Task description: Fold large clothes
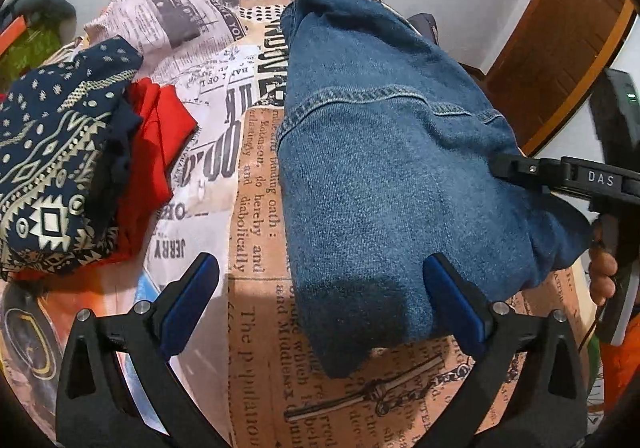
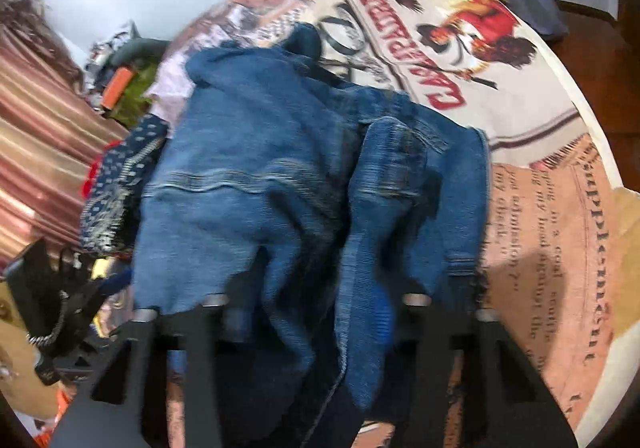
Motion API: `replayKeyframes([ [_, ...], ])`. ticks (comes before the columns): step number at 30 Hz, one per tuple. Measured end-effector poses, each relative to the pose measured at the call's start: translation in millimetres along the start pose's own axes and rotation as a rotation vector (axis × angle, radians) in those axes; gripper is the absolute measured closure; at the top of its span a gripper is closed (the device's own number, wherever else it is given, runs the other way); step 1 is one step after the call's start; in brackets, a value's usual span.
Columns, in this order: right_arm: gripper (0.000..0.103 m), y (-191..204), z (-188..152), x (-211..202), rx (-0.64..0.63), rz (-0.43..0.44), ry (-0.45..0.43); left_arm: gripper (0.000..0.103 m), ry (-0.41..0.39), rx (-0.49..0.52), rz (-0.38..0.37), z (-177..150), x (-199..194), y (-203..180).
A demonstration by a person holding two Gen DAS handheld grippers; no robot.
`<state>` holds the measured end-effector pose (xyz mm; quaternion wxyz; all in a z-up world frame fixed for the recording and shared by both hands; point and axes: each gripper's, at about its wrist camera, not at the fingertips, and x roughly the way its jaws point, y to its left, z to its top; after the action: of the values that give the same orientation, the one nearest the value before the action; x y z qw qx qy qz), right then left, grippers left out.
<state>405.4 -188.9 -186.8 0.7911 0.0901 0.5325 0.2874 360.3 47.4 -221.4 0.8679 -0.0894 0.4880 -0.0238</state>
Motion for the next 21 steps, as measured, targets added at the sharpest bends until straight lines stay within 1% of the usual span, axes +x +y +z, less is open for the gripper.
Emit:
replayKeyframes([
  [3,0.093,17.3,0.7,-24.8,-0.042,-0.001,-0.063,0.0,-0.04,0.027,0.049,4.9,-17.4,-9.1],
  [5,0.096,28.2,3.0,-45.8,-0.068,0.013,-0.111,0.0,-0.082,0.04,0.057,10.0,-32.9,-15.8],
  [7,0.098,38.4,5.4,-74.9,-0.097,0.015,-0.181,0.0,-0.119,0.051,0.055,15.7,-46.7,-22.8],
  [8,0.103,42.6,6.2,-88.7,-0.118,-0.003,-0.216,0.0,-0.141,0.06,0.059,19.5,-54.3,-27.6],
  [10,0.103,49.3,7.7,-115.7,-0.15,-0.072,-0.311,0.0,-0.172,0.078,0.065,24.4,-63.4,-33.7],
  [12,0.103,49.4,8.0,-126.6,-0.17,-0.077,-0.308,0.0,-0.183,0.099,0.084,26.8,-65.1,-40.1],
  [13,0.103,45.5,6.9,-127.3,-0.161,-0.102,-0.298,0.0,-0.179,0.098,0.093,26.7,-64.0,-41.1],
  [14,0.102,40.0,5.3,-123.9,-0.153,-0.123,-0.286,0.0,-0.172,0.09,0.093,26.1,-62.0,-40.0],
  [16,0.102,30.5,0.4,-114.2,-0.138,-0.137,-0.246,0.0,-0.154,0.068,0.079,22.9,-58.0,-34.2],
  [18,0.095,19.8,-5.6,-101.4,-0.092,-0.145,-0.183,0.0,-0.135,0.049,0.082,19.6,-52.2,-26.7],
  [19,0.084,13.6,-9.0,-93.5,-0.056,-0.123,-0.139,0.0,-0.127,0.043,0.089,17.7,-50.5,-24.1],
  [20,0.07,8.4,-12.6,-88.7,-0.018,-0.09,-0.109,0.0,-0.118,0.036,0.096,16.5,-48.1,-20.6],
  [21,0.057,5.0,-15.0,-86.6,0.009,-0.06,-0.097,0.0,-0.11,0.029,0.098,15.7,-46.3,-17.1],
])
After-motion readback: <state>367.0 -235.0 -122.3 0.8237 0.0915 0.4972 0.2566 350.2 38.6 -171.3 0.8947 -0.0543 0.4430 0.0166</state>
